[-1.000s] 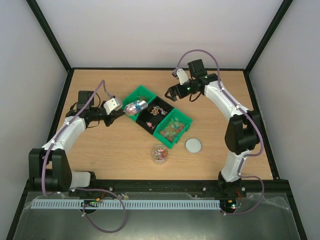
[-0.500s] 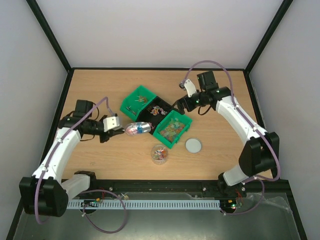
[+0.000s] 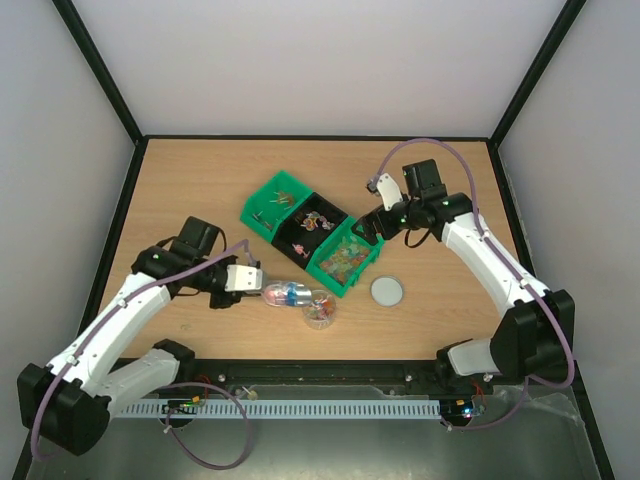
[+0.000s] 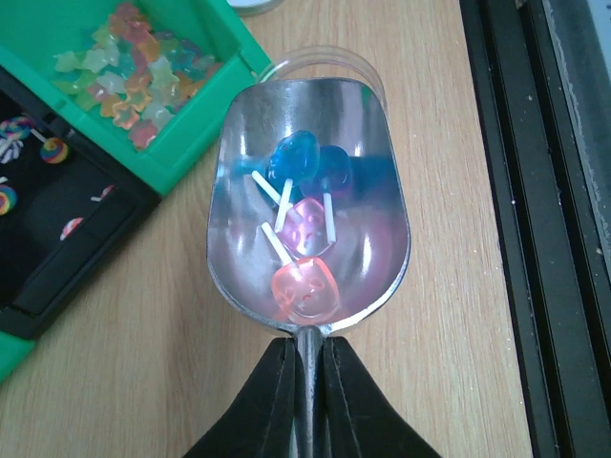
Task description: Pack the candies
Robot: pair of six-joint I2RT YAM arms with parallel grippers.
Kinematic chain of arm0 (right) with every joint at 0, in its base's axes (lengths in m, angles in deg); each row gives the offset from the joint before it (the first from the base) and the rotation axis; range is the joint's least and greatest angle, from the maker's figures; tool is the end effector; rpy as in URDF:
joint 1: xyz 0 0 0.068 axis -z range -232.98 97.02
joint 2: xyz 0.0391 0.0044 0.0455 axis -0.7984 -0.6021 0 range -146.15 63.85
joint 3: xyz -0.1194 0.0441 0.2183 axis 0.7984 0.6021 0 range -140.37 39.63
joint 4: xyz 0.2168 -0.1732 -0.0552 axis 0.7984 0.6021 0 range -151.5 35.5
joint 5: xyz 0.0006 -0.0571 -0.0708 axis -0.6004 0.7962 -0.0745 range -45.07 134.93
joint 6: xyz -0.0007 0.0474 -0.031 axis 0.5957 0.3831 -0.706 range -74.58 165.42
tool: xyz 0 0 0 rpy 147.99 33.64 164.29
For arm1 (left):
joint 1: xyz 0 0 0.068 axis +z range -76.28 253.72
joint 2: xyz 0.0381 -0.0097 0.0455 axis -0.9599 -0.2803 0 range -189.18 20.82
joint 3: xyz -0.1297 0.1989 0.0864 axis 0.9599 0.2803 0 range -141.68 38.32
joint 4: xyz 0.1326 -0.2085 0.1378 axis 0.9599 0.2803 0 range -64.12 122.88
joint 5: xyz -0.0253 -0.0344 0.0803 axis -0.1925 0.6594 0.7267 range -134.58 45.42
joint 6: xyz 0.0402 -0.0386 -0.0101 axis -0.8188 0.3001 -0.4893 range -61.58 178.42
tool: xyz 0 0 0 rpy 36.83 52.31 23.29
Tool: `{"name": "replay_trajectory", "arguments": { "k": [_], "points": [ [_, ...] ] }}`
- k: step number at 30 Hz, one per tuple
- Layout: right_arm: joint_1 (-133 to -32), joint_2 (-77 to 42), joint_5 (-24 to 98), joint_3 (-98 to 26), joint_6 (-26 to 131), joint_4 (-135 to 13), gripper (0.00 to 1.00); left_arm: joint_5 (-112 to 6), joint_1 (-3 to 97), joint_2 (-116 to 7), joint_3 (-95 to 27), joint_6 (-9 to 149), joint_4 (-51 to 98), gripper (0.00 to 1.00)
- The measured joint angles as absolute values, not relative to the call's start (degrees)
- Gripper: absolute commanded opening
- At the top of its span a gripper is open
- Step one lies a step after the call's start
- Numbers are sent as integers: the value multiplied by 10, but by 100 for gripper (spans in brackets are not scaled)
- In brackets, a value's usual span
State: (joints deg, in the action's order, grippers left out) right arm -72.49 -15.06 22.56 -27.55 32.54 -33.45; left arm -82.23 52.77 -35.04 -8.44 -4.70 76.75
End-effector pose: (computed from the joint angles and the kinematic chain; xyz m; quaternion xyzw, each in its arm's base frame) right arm 0.3087 0.1254 0.2856 -0.3268 0.8301 0.1995 0.4054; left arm 0.1876 -0.0977 0.2405 0.6742 0.6230 -0.2026 0.3410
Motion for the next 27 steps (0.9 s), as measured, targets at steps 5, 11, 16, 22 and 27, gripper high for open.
{"name": "replay_trajectory", "arguments": {
  "k": [5, 11, 16, 22, 27],
  "points": [
    [-725, -148, 229, -273, 325, -338, 99, -776, 479, -358, -84, -18, 766, 2],
    [-725, -138, 232, -270, 325, -343, 99, -733, 441, -380, -98, 4, 767, 2],
    [-725, -127, 235, -262, 325, -345, 99, -704, 411, -407, -124, 21, 766, 2],
    [-725, -126, 235, -262, 326, -345, 99, -675, 385, -434, -138, 41, 767, 2],
    [-725, -123, 235, -262, 326, -345, 99, -654, 374, -450, -150, 56, 768, 2]
  ]
}}
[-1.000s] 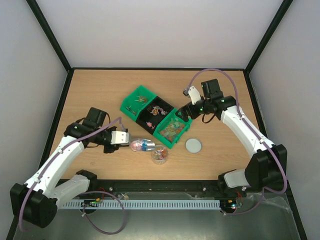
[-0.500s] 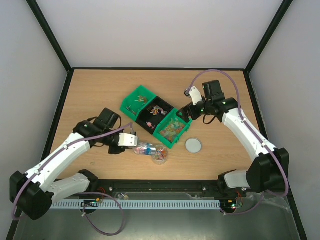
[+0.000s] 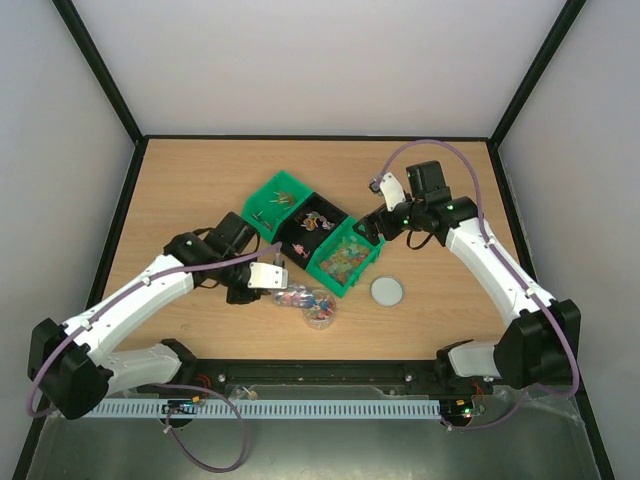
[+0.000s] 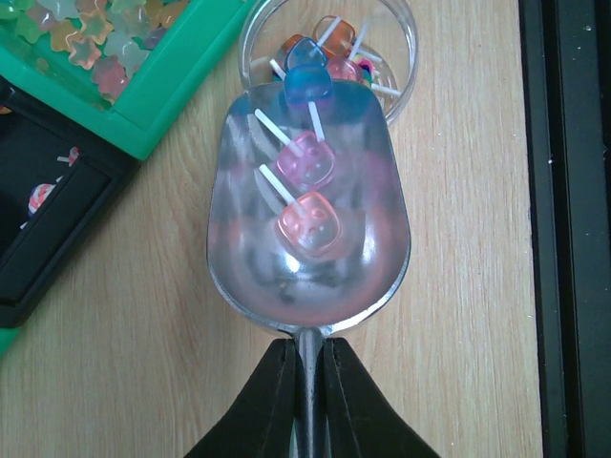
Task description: Pack the candies
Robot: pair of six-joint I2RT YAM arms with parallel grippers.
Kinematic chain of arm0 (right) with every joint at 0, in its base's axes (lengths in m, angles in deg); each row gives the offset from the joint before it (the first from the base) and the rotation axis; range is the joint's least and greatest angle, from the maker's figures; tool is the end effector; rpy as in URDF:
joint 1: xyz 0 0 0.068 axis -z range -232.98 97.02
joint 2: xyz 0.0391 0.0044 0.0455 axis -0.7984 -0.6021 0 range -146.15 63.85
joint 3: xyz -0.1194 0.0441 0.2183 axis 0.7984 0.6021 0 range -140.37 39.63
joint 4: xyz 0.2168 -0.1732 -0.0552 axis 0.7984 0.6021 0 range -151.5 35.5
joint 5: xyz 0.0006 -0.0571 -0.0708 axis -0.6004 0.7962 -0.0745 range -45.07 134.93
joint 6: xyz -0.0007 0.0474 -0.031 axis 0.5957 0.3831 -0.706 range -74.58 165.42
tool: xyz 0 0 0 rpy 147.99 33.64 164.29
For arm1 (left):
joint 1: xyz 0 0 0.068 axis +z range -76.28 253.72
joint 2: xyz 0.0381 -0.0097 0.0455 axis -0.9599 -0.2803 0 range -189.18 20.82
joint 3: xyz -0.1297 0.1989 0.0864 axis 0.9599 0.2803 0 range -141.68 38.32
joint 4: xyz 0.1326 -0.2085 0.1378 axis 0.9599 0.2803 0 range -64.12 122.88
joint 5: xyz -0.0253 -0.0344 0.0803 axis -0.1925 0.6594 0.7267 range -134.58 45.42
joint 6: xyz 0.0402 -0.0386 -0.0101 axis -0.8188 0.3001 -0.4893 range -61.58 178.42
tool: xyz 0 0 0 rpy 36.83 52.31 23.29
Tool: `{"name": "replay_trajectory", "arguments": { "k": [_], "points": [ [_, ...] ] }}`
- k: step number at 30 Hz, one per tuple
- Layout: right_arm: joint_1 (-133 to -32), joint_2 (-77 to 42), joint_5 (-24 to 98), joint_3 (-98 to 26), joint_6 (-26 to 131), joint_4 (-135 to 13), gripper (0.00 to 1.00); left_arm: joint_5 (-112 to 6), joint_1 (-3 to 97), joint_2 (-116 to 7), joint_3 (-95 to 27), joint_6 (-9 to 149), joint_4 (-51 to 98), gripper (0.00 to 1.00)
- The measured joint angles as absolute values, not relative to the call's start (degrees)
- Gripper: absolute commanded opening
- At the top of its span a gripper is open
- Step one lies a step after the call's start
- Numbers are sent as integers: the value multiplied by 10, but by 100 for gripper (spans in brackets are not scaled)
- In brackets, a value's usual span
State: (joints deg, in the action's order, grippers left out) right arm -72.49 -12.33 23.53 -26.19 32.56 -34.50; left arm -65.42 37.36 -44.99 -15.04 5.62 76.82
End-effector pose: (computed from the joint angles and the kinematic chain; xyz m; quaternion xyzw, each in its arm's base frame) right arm 0.3010 0.1220 0.2932 -0.3245 0.8229 0.1915 0.4253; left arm 0.1885 -0.1563 0.2370 0.7014 0.6525 -0.1419 0.2493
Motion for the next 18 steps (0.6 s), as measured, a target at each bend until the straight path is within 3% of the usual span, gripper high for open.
{"name": "replay_trajectory", "arguments": {
  "k": [18],
  "points": [
    [-725, -122, 234, -262, 326, -348, 99, -586, 338, -464, -191, 68, 797, 2]
  ]
}}
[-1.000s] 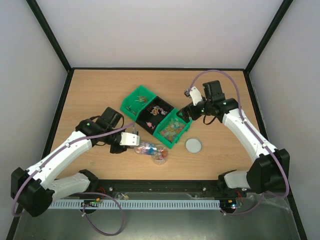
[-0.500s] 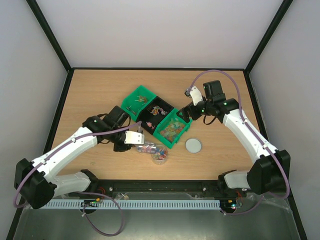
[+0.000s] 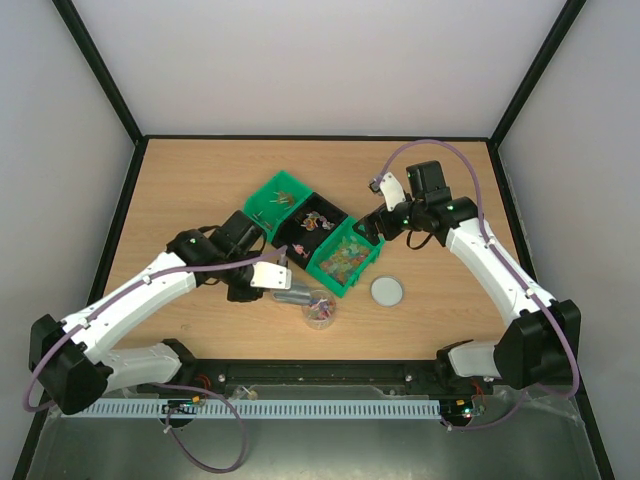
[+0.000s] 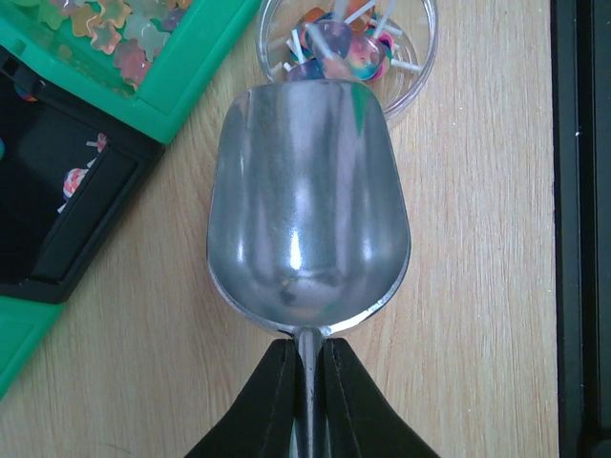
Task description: Pack the candies
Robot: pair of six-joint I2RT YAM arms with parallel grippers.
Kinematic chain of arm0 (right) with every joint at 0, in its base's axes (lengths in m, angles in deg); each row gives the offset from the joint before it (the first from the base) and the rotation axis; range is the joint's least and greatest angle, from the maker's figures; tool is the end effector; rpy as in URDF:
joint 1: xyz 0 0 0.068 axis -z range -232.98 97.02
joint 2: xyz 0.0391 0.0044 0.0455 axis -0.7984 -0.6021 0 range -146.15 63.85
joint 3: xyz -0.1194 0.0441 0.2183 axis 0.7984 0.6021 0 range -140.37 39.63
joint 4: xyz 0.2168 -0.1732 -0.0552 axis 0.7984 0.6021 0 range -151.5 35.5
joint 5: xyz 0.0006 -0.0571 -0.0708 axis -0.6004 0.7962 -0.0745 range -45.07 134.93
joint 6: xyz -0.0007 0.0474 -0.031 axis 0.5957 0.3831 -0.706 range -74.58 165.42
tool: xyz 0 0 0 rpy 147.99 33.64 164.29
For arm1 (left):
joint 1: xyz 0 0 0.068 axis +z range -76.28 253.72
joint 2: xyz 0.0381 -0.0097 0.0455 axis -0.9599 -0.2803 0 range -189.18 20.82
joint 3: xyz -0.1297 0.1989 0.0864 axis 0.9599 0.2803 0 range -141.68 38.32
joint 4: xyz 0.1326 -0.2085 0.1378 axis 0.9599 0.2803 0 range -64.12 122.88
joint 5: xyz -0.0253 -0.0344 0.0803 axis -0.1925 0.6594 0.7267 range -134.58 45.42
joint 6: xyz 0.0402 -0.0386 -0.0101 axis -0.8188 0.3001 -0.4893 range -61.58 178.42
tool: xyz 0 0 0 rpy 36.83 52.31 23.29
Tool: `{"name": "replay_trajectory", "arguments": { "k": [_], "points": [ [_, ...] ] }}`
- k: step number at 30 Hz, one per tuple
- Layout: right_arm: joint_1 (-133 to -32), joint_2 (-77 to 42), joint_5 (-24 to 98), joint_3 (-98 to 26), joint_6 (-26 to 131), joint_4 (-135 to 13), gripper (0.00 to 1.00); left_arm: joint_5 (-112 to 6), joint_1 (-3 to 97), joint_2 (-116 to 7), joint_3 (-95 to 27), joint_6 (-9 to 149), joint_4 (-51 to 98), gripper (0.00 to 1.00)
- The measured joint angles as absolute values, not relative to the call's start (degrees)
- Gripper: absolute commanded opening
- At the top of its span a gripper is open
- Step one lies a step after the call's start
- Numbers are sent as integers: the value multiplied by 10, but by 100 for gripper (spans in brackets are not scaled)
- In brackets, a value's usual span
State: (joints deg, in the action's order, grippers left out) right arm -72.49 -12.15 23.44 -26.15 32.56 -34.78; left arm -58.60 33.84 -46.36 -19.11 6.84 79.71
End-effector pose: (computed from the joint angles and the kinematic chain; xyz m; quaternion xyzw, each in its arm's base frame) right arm 0.3007 0.1219 0.2943 -0.3250 0.8210 0.1920 0.4284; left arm 0.1855 -0.1675 0.2508 0.7113 0.6545 -0.0951 0.2379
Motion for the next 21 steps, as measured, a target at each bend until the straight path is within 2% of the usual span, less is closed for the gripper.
{"name": "replay_trajectory", "arguments": {
  "k": [12, 15, 21],
  "points": [
    [-725, -120, 232, -261, 326, -348, 99, -562, 344, -455, -201, 79, 808, 2],
    [-725, -120, 229, -261, 326, -348, 99, -579, 393, -447, -212, 91, 804, 2],
    [-725, -120, 226, -261, 328, -348, 99, -634, 563, -436, -221, 147, 747, 2]
  ]
}}
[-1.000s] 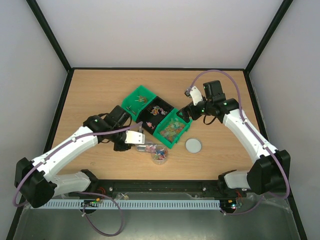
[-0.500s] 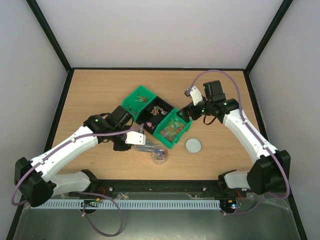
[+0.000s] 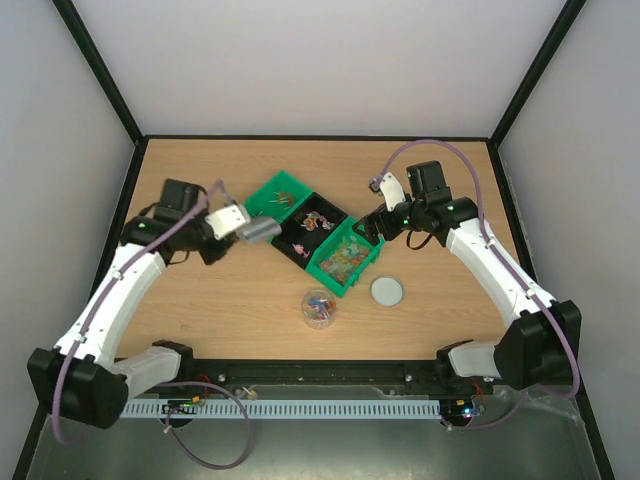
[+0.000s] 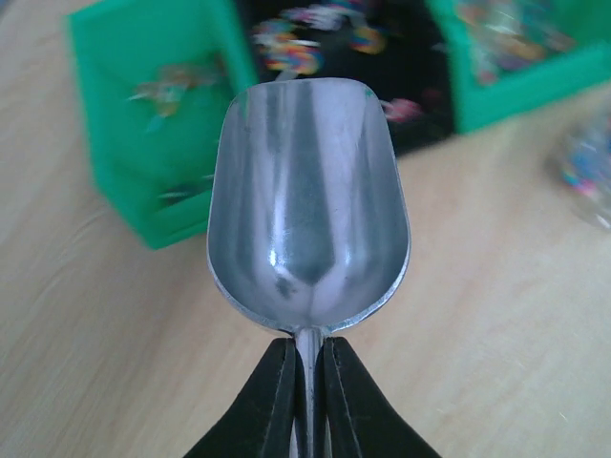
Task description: Pack the candies
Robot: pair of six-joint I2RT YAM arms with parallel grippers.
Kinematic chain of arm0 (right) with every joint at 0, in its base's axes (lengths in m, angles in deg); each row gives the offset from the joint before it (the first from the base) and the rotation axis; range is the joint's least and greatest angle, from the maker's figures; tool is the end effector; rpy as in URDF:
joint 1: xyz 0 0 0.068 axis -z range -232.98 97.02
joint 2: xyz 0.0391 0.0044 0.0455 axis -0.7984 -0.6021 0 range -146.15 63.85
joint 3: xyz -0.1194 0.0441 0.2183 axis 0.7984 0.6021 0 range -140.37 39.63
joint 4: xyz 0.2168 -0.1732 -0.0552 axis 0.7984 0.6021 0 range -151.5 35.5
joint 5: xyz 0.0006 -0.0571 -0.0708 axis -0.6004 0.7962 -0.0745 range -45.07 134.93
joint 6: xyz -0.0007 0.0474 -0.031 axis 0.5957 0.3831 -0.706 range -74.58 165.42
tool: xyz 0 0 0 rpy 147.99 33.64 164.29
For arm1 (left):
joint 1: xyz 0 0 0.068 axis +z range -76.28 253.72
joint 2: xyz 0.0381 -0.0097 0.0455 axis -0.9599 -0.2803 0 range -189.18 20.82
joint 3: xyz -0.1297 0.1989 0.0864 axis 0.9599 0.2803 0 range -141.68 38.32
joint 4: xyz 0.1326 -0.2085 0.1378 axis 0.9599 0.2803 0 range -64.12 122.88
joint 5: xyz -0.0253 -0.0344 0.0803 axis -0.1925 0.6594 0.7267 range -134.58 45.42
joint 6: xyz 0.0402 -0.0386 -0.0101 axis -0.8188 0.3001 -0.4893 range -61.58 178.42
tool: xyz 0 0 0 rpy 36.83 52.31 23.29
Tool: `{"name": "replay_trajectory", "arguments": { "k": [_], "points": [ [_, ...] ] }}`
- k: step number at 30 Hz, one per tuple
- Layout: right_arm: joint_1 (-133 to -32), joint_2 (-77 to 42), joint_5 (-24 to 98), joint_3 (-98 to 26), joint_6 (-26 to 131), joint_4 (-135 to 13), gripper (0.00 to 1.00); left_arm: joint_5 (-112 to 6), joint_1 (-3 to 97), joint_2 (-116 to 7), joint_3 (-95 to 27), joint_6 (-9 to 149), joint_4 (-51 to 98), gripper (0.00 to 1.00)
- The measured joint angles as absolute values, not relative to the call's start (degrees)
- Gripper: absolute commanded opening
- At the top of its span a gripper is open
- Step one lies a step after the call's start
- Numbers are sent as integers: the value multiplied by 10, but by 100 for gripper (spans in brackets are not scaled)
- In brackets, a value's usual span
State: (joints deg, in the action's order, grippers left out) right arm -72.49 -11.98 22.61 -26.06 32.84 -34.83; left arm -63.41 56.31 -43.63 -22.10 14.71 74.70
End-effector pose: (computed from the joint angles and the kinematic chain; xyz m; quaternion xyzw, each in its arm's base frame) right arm 0.2998 0.1222 0.2949 -0.3257 0.8192 0.1993 0.4279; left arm 0.2383 -0.0881 0.2851 0.5203 0.7787 -0.0795 0.3414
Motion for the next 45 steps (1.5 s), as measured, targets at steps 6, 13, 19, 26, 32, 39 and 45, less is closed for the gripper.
{"name": "replay_trajectory", "arguments": {
  "k": [6, 13, 19, 26, 32, 39, 45],
  "points": [
    [-724, -107, 227, -251, 333, -354, 99, -680, 733, -423, -189, 237, 626, 2],
    [-717, -86, 228, -233, 340, -368, 99, -698, 838, -496, -164, 335, 510, 2],
    [-708, -80, 231, -224, 343, -376, 99, -676, 870, -638, -169, 394, 455, 2],
    [-701, -80, 235, -223, 342, -376, 99, -658, 864, -714, -169, 393, 408, 3],
    [-698, -84, 245, -222, 336, -374, 99, -638, 852, -737, -146, 383, 353, 10],
    [-698, -91, 257, -222, 320, -361, 99, -619, 846, -738, -108, 363, 325, 19],
    [-690, -93, 262, -222, 303, -345, 99, -610, 845, -738, -103, 354, 327, 25]
  ]
}}
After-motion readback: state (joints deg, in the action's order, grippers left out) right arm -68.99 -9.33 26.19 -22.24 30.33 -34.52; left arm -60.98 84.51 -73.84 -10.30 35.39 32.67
